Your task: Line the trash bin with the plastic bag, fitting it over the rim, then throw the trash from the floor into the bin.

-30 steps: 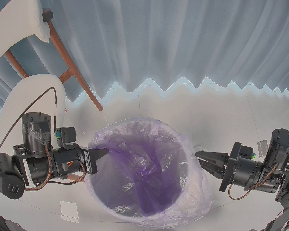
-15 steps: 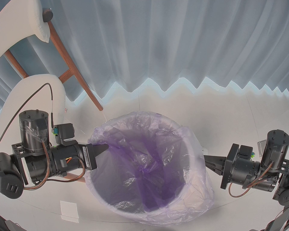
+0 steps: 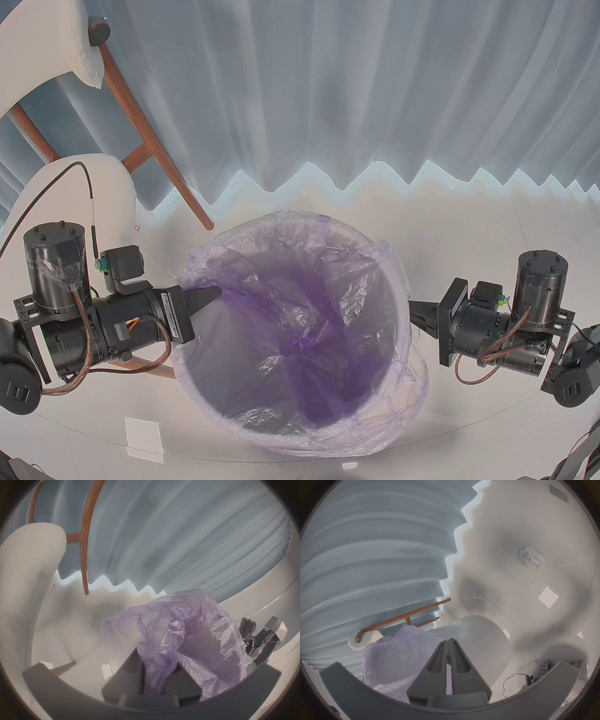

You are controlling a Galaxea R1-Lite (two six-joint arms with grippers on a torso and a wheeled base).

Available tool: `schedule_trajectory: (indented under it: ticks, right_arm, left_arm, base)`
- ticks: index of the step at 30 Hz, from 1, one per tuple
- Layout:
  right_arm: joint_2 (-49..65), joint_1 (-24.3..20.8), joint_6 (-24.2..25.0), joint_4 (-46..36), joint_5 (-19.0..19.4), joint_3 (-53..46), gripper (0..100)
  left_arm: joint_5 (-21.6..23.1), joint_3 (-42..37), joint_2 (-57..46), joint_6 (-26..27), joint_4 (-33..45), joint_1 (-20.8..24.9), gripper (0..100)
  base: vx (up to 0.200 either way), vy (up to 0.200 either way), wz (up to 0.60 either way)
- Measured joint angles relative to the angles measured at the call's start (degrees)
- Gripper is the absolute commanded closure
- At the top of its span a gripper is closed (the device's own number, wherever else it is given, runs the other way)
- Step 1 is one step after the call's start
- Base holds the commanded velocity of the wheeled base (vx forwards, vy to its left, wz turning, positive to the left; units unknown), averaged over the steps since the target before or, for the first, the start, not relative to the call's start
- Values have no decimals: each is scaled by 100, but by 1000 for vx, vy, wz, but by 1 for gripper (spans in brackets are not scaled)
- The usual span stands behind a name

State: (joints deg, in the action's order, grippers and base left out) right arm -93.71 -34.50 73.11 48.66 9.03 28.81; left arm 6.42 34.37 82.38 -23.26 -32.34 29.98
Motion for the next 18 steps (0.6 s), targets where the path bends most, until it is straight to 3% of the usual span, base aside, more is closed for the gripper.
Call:
schedule_trajectory:
  ticks: [12, 13, 18]
  right_arm:
    - [-605, 289, -27, 2, -1, 686, 100]
    - [-627, 294, -30, 0, 0, 708, 0]
    - [-629, 265, -41, -22, 0, 705, 0]
  left_arm:
    - [-2, -33, -121, -17, -9, 0, 100]
    - [0, -33, -127, -20, -9, 0, 100]
    - [-5, -33, -135, -17, -6, 0, 100]
  base:
    - [0, 0, 0]
    - [0, 0, 0]
    - [0, 0, 0]
